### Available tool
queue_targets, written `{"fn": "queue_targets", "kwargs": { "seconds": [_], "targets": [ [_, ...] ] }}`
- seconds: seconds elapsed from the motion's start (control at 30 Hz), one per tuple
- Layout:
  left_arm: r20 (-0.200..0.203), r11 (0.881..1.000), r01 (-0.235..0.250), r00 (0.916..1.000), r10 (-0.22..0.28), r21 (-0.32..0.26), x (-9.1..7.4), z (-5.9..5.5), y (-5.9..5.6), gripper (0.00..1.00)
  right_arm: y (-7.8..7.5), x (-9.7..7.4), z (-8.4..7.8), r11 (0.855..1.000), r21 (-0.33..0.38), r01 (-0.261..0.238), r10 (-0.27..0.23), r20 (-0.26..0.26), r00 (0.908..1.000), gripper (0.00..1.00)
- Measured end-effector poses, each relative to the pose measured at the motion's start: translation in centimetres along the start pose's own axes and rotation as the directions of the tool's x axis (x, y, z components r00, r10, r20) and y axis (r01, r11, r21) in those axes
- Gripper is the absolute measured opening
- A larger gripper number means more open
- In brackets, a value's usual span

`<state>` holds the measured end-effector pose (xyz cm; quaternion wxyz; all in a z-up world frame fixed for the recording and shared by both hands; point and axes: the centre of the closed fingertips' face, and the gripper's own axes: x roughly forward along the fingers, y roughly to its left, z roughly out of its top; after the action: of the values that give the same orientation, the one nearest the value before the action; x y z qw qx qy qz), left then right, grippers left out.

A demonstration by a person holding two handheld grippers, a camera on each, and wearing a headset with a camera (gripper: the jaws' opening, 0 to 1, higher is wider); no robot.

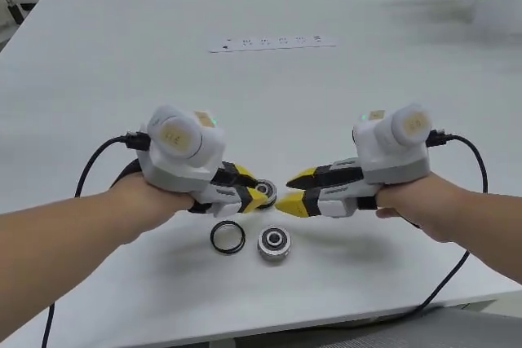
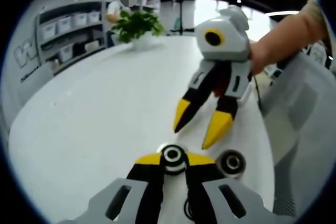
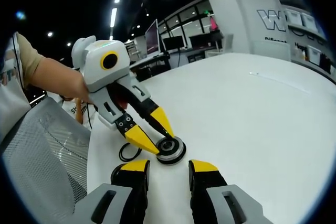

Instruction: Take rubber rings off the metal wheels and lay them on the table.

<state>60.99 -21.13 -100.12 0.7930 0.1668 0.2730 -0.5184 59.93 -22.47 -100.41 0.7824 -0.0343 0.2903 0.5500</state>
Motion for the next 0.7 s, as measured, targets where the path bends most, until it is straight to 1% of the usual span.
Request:
{"fn": "queue_targets", "kwargs": {
  "seconds": [0.2,0.37,0.5,0.7],
  "targets": [
    [-0.003,1.0,-0.019,0.9998,0.019,-0.004,-0.1,0.0,-0.2,0.14,0.2,0.5,0.2,1.0,-0.01,-0.005,0.005,0.001,1.0,0.28],
    [-0.002,0.999,-0.032,0.9995,0.032,-0.015,-0.2,0.0,-0.3,0.14,0.4,1.2,0.1,0.999,-0.037,-0.006,0.006,-0.016,0.9999,0.28],
    [-0.003,0.999,-0.042,0.9991,0.042,-0.026,-0.2,0.0,-0.1,0.14,0.3,1.5,0.4,0.998,-0.058,0.007,-0.008,-0.014,0.9999,0.3],
    [-0.001,0.998,-0.053,0.9986,0.053,-0.042,-0.2,-0.1,0.1,0.14,0.4,2.2,0.4,0.996,-0.087,0.012,-0.015,-0.024,0.9996,0.31]
  ]
}}
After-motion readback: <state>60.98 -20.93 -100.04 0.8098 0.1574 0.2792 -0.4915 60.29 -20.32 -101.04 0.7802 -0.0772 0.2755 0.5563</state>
